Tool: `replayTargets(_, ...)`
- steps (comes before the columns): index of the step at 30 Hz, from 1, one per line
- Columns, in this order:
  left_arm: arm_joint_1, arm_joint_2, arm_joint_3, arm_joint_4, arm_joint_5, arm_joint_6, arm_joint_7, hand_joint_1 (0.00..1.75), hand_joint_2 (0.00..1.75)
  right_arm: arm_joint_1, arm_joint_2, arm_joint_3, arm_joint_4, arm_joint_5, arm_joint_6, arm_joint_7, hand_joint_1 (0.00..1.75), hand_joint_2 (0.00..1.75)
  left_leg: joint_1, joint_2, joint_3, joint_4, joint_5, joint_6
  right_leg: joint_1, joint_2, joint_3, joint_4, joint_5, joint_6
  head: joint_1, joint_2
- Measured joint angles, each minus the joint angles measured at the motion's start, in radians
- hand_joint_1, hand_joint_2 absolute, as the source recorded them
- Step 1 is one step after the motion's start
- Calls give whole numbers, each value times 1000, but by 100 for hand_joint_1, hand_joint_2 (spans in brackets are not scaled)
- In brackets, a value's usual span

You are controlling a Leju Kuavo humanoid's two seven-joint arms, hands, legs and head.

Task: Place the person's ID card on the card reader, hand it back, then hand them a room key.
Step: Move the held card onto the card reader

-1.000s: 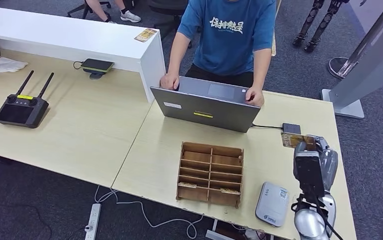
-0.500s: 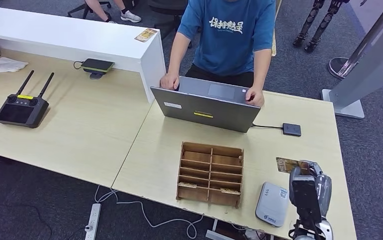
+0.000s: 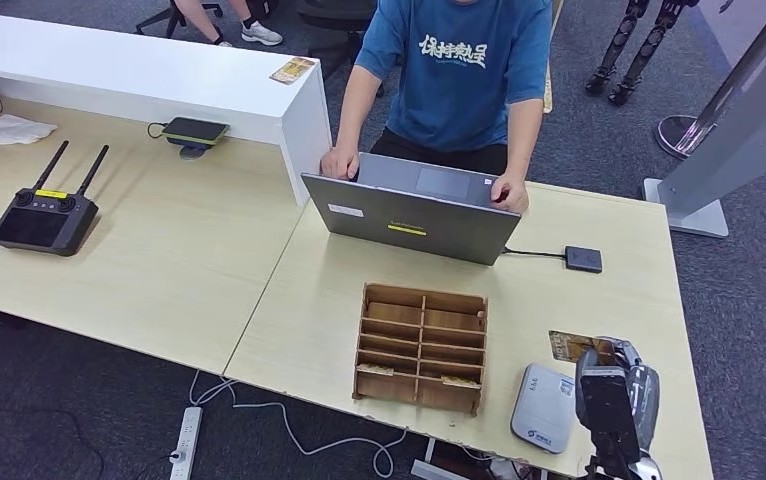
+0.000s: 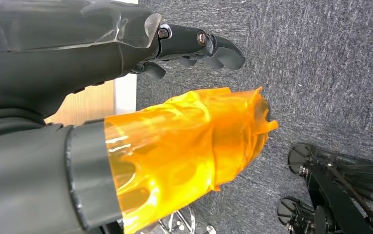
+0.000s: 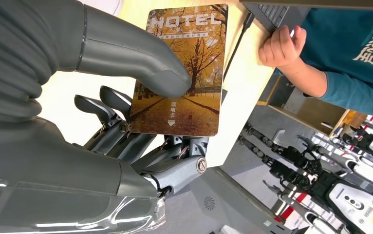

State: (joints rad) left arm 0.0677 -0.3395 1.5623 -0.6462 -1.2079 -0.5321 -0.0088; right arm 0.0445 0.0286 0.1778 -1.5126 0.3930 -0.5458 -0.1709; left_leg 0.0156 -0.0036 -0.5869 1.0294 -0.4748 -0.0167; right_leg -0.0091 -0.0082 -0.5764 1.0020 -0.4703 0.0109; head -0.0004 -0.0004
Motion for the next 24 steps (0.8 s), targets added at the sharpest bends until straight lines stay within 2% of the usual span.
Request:
replayTargets(15,1,0,2,6,24,11,3,0,0,100,0,18,-57,85,-18,62,175,175,0,0,0,0,0,0,0,0,0,0,-1,0,0,0)
replayTargets(24,1,0,5,6,30,8,4,0,0,125,-15,50,-61,104,-20,111,175,175,0,0,0,0,0,0,0,0,0,0,-1,0,0,0)
